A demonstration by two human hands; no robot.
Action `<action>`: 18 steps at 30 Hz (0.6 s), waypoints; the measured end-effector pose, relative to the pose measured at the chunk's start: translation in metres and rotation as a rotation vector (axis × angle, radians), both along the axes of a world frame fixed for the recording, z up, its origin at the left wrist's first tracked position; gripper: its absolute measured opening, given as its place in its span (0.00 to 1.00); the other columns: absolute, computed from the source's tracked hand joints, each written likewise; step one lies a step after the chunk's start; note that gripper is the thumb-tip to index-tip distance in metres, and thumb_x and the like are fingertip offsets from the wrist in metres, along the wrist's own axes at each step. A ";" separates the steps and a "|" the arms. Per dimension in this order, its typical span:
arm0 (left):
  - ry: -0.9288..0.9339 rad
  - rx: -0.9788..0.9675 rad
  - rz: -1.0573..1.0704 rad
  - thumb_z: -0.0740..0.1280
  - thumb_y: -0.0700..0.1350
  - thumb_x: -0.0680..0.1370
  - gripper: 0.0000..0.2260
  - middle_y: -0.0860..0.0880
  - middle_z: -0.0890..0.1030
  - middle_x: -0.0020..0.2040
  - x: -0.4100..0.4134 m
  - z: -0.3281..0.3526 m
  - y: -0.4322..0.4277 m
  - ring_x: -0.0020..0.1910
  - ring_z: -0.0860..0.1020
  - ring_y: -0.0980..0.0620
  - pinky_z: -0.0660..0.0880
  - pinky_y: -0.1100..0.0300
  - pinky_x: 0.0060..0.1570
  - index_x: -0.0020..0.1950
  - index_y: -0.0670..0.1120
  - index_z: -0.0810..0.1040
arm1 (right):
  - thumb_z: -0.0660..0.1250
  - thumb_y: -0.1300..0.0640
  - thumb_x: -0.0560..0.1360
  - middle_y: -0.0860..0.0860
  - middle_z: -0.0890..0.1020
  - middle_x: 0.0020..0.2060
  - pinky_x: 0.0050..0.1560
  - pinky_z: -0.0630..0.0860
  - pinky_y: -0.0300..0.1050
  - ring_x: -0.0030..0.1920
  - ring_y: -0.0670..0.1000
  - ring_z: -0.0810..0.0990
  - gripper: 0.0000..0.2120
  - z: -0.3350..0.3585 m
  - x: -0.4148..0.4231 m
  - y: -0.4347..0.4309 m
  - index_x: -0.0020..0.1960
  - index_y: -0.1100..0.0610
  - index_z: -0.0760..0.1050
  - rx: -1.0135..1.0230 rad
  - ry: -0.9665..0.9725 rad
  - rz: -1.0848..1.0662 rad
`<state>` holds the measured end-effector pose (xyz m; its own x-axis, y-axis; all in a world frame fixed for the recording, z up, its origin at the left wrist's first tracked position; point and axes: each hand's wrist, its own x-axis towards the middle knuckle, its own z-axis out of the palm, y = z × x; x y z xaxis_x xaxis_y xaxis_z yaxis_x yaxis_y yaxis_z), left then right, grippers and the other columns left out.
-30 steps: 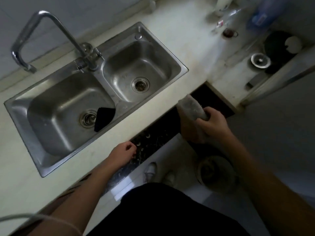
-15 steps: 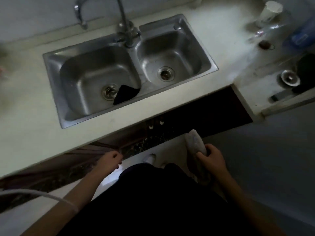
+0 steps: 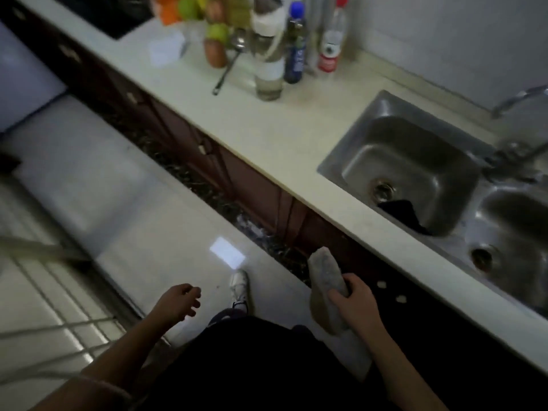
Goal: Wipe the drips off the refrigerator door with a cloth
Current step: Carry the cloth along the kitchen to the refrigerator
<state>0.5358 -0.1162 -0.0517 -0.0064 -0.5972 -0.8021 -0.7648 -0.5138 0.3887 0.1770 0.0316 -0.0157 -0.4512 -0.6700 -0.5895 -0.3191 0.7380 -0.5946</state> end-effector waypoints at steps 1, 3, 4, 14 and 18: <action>0.019 0.002 0.077 0.63 0.44 0.81 0.11 0.41 0.82 0.41 0.018 -0.001 0.000 0.33 0.78 0.44 0.66 0.61 0.31 0.49 0.36 0.79 | 0.73 0.54 0.74 0.49 0.80 0.43 0.45 0.72 0.47 0.45 0.52 0.79 0.11 0.004 0.008 -0.023 0.52 0.51 0.74 -0.010 0.003 0.073; 0.048 0.004 0.211 0.62 0.44 0.82 0.11 0.41 0.82 0.41 0.052 -0.005 -0.002 0.34 0.78 0.45 0.66 0.61 0.31 0.49 0.37 0.79 | 0.73 0.54 0.74 0.47 0.80 0.42 0.42 0.71 0.47 0.43 0.50 0.79 0.10 0.015 0.027 -0.070 0.52 0.51 0.74 -0.026 0.009 0.208; 0.058 0.002 0.269 0.62 0.43 0.82 0.11 0.41 0.82 0.41 0.068 -0.008 -0.005 0.34 0.78 0.45 0.66 0.62 0.31 0.49 0.37 0.79 | 0.72 0.55 0.74 0.46 0.80 0.41 0.42 0.72 0.47 0.42 0.48 0.79 0.09 0.019 0.038 -0.092 0.51 0.50 0.74 -0.030 0.011 0.262; 0.141 -0.024 0.553 0.65 0.50 0.73 0.15 0.39 0.84 0.42 0.176 -0.003 -0.082 0.33 0.80 0.45 0.72 0.56 0.37 0.47 0.38 0.80 | 0.73 0.56 0.72 0.44 0.81 0.43 0.40 0.75 0.43 0.43 0.43 0.79 0.11 0.021 0.157 -0.272 0.53 0.49 0.76 -0.031 0.033 0.471; 0.137 -0.036 0.656 0.64 0.45 0.79 0.11 0.40 0.84 0.42 0.214 -0.005 -0.124 0.35 0.80 0.44 0.73 0.55 0.40 0.48 0.38 0.80 | 0.73 0.58 0.73 0.47 0.81 0.43 0.41 0.75 0.44 0.43 0.44 0.79 0.11 0.015 0.192 -0.336 0.53 0.52 0.76 -0.018 0.043 0.511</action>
